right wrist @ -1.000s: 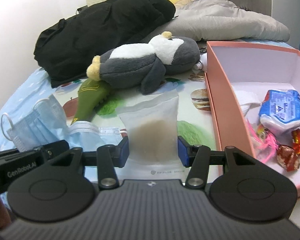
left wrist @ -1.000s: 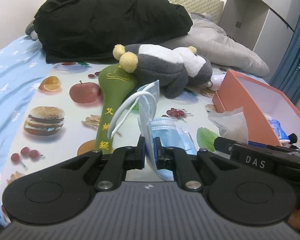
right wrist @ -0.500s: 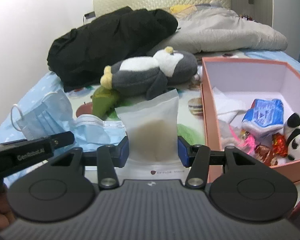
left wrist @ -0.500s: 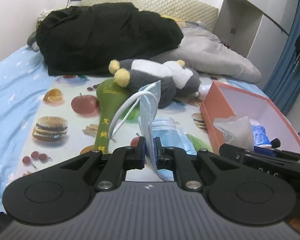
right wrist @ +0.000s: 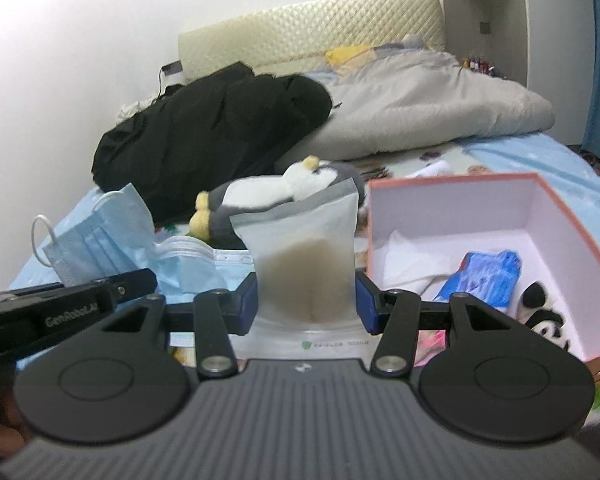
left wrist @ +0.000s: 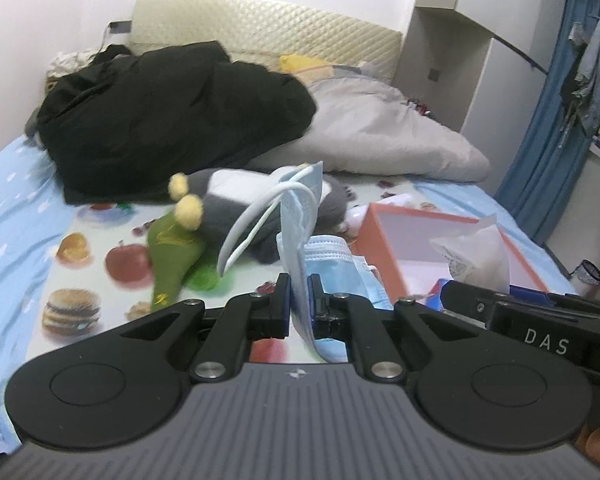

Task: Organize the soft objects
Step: 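Lift and carry the mask with the left tool while the right carries the powder bag over the box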

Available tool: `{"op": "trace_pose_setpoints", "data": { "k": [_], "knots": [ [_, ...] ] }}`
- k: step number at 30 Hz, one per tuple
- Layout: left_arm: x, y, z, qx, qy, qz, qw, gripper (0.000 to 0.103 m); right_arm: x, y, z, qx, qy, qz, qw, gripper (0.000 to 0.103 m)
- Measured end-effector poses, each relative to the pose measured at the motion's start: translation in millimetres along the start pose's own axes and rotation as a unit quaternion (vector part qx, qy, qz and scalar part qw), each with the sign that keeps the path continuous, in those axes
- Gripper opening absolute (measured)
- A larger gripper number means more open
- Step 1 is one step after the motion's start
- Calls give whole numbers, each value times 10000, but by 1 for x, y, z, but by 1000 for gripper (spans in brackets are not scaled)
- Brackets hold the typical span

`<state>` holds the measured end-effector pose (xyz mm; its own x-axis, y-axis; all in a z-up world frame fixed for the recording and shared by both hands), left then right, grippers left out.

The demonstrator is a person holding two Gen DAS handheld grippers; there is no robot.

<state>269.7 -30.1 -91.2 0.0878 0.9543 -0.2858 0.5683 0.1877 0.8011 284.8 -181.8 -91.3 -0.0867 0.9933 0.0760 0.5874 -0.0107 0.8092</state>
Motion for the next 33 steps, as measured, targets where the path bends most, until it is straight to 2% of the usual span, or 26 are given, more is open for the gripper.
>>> {"op": "trace_pose_setpoints", "data": {
  "k": [10, 19, 24, 33],
  "knots": [
    [-73, 27, 24, -22, -520, 274, 9983, 10, -57, 23, -13, -125, -327, 201, 9992, 53],
    [-128, 28, 61, 185, -964, 493, 9939, 10, -119, 23, -5, 29, -753, 478, 9960, 53],
    [-143, 20, 91, 433, -1036, 530, 9923, 10, -147, 17, 14, 253, -912, 601, 9937, 53],
    [-142, -1, 164, 1082, -999, 419, 9882, 10, -178, -5, 70, 896, -1055, 632, 9884, 53]
  ]
}}
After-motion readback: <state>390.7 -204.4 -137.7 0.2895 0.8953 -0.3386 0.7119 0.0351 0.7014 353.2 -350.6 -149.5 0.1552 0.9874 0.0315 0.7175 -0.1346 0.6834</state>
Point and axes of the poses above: each gripper's, at about its wrist camera, not at the fingertips, and z roughly the way its jaws point, x to its left, y to its top, the point moved 10 cm from there along z, roughly the way its jaws point, and after that the axes turned 12 degrees about -y, right-handed, at the moved point
